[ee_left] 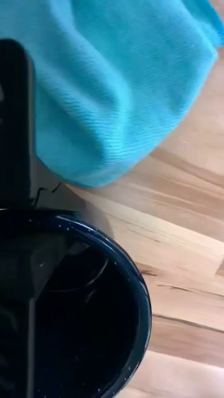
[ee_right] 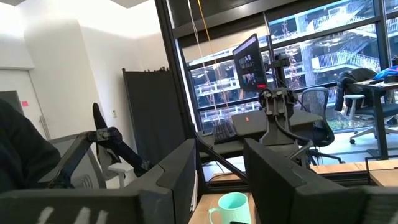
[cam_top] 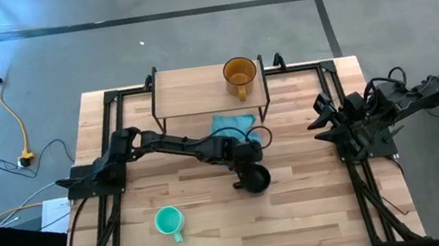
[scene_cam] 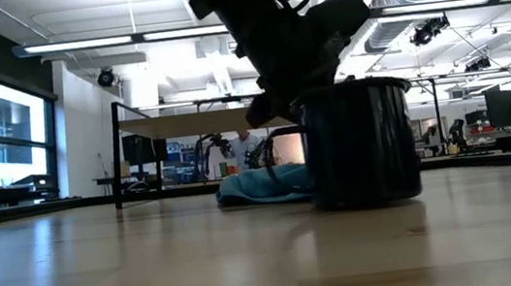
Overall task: Stack small to large cups/mugs on shelf
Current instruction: Put the dark blue mug on the shelf
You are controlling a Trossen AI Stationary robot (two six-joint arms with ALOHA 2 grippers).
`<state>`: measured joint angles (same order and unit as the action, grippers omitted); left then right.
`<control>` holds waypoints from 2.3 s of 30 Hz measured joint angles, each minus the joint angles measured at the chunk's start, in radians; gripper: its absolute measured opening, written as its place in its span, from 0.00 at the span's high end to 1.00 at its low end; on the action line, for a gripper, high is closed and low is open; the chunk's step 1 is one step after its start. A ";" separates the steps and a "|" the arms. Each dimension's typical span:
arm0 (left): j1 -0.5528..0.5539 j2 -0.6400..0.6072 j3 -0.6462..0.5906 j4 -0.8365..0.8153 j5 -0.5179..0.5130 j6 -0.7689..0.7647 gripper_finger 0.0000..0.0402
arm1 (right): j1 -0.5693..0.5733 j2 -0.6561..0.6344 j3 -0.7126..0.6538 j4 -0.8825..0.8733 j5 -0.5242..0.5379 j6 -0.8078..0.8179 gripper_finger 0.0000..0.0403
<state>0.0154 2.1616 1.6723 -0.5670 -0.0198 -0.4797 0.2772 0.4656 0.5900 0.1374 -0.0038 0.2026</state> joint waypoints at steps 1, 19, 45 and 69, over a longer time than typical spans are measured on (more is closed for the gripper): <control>-0.004 -0.001 0.000 -0.013 -0.003 0.000 0.97 | 0.000 0.000 0.000 0.000 0.000 -0.001 0.68; -0.069 0.003 -0.003 -0.133 -0.028 -0.034 0.95 | 0.000 0.000 0.000 -0.006 0.000 -0.001 0.68; -0.061 -0.058 -0.003 -0.117 -0.023 -0.074 0.84 | 0.000 0.043 0.000 0.000 -0.008 0.067 0.68; -0.061 -0.057 -0.003 -0.102 0.047 -0.080 0.83 | 0.000 0.060 0.000 0.048 -0.079 0.086 0.68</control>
<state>-0.0452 2.1045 1.6695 -0.6692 0.0270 -0.5597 0.2775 0.5251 0.5900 0.1852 -0.0824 0.2882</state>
